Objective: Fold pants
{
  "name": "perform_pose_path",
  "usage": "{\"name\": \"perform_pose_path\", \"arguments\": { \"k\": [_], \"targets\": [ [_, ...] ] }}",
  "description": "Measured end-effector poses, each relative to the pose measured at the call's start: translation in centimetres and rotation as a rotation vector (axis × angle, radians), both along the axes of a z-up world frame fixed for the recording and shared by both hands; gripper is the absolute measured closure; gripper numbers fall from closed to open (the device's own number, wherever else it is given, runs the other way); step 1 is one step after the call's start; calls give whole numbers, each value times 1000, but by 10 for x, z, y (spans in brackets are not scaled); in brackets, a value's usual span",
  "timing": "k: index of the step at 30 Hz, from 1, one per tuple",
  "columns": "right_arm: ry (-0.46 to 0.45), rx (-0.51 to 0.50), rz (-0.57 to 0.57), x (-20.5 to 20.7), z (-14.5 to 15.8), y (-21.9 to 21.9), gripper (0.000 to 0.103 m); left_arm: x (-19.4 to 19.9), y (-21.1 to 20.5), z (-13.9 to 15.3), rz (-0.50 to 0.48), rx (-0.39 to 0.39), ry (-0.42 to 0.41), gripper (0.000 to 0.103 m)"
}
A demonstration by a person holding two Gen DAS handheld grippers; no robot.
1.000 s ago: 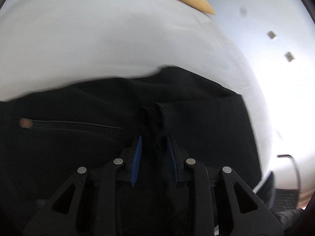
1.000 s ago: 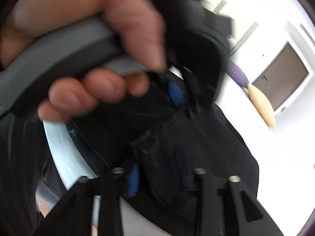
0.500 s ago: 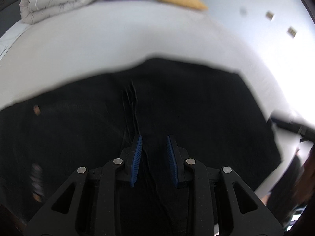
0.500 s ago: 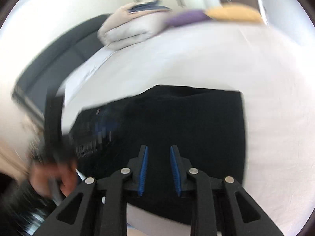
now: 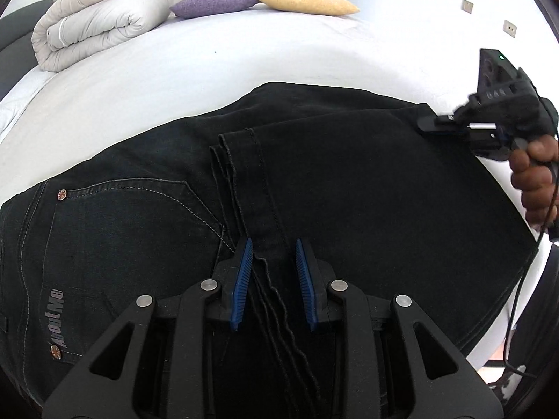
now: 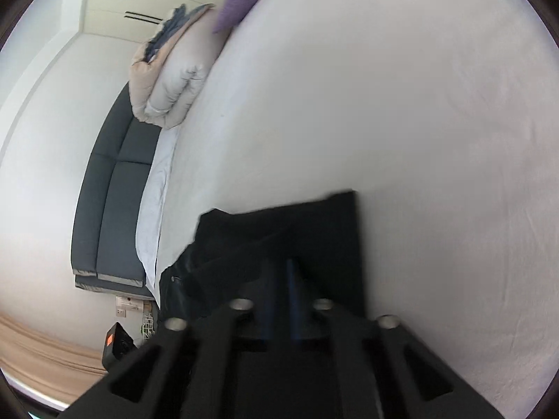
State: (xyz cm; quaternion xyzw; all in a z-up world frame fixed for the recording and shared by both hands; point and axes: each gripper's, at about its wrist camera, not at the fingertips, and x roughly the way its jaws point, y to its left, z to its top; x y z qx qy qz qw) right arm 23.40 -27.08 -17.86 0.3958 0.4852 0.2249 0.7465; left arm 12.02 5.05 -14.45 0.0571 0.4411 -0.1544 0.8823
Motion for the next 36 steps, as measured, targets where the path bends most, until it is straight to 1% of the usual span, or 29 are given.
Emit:
{"name": "perform_pose_path", "arguments": {
  "k": [4, 7, 10, 15, 20, 23, 28, 36],
  "targets": [
    [-9, 1, 75, -28, -7, 3, 102, -30, -19, -5, -5, 18, -10, 78],
    [-7, 21, 122, -62, -9, 9, 102, -32, -22, -4, 0, 18, -11, 78],
    [-11, 26, 145, -92, -8, 13, 102, -33, -25, -3, 5, 21, -14, 78],
    [-24, -15, 145, -128, -2, 18, 102, -30, -25, -4, 9, 20, -15, 78],
    [-39, -64, 117, -135, -7, 23, 103, -32, -29, -3, 12, 20, -17, 78],
    [-48, -74, 103, -139, -10, 23, 103, -32, -29, -4, 12, 18, -17, 78],
    [-63, -53, 78, -142, -16, 21, 103, -35, -32, -5, 17, 15, -22, 78],
    [-87, -101, 61, -145, -13, 25, 103, -41, -33, 0, 49, -5, -19, 78]
  ]
}}
